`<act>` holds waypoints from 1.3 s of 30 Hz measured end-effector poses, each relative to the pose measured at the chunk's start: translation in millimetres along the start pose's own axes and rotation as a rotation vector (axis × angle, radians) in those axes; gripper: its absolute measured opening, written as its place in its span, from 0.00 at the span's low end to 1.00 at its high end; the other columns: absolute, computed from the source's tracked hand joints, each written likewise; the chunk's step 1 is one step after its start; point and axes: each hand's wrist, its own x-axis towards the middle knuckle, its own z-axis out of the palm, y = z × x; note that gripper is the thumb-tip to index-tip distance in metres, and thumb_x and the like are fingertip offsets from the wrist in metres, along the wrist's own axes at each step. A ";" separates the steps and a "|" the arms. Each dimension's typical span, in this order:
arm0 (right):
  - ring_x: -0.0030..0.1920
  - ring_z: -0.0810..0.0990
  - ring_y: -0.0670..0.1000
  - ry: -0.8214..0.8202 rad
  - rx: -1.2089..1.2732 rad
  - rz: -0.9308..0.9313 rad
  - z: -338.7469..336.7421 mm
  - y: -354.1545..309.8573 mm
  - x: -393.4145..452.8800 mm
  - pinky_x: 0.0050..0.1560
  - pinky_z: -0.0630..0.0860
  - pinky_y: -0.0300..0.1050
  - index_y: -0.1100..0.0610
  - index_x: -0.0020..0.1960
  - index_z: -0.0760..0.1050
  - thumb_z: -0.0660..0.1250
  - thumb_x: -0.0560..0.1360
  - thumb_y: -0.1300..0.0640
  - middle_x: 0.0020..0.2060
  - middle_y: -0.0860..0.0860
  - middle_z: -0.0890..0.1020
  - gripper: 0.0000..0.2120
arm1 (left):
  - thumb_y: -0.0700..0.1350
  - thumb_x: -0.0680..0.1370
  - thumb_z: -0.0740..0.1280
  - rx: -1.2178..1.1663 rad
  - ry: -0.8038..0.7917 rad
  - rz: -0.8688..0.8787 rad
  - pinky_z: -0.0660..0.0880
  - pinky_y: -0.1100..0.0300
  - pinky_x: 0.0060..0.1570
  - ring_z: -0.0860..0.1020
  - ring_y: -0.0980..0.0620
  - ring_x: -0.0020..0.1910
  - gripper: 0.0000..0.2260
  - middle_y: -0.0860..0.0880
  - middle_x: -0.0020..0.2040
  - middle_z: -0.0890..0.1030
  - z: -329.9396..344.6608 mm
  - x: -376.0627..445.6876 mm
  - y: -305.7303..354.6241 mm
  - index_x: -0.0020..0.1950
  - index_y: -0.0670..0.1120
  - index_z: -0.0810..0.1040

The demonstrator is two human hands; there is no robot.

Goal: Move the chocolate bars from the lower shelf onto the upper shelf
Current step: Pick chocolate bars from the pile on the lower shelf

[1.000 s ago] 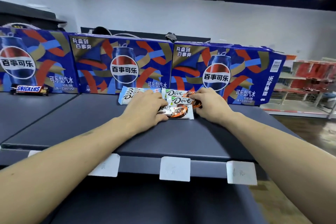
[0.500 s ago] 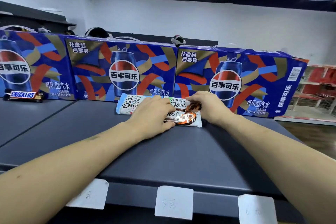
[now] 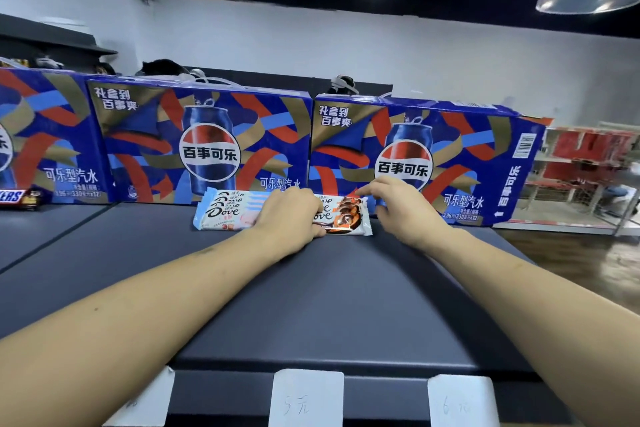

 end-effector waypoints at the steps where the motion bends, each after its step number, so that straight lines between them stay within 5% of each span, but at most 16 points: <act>1: 0.59 0.73 0.47 0.007 0.001 0.004 -0.6 -1.9 -1.3 0.54 0.67 0.36 0.53 0.63 0.78 0.60 0.74 0.70 0.56 0.47 0.77 0.23 | 0.56 0.75 0.67 0.002 -0.001 -0.004 0.67 0.54 0.48 0.74 0.47 0.56 0.15 0.50 0.53 0.78 0.9 1.3 0.5 0.58 0.51 0.79; 9: 0.59 0.74 0.47 0.031 0.001 0.017 4.1 -20.5 -10.9 0.57 0.73 0.42 0.51 0.62 0.78 0.62 0.76 0.64 0.56 0.46 0.78 0.18 | 0.45 0.74 0.65 -0.032 -0.026 -0.050 0.73 0.52 0.51 0.74 0.45 0.55 0.14 0.46 0.56 0.76 1.3 2.5 5.4 0.58 0.45 0.78; 22: 0.53 0.77 0.47 0.061 -0.039 0.131 7.6 -68.1 -39.2 0.54 0.74 0.44 0.50 0.60 0.79 0.66 0.77 0.54 0.53 0.47 0.80 0.13 | 0.47 0.74 0.65 -0.038 0.068 0.046 0.73 0.51 0.51 0.74 0.44 0.55 0.14 0.46 0.55 0.77 -10.5 -30.4 -25.8 0.59 0.47 0.79; 33: 0.53 0.76 0.48 -0.002 -0.033 0.219 -12.7 -159.0 -96.7 0.56 0.75 0.48 0.51 0.64 0.76 0.64 0.77 0.41 0.55 0.48 0.79 0.21 | 0.54 0.78 0.62 -0.146 0.045 0.040 0.71 0.51 0.59 0.73 0.45 0.63 0.18 0.47 0.64 0.75 -58.2 -142.0 -39.1 0.67 0.50 0.74; 39: 0.43 0.74 0.46 0.248 0.029 0.188 -2.9 -247.1 -146.1 0.42 0.72 0.45 0.49 0.56 0.78 0.65 0.76 0.43 0.42 0.45 0.78 0.13 | 0.54 0.78 0.63 -0.272 0.116 -0.057 0.73 0.52 0.57 0.75 0.49 0.60 0.16 0.52 0.63 0.75 -83.1 -243.9 -45.2 0.64 0.53 0.76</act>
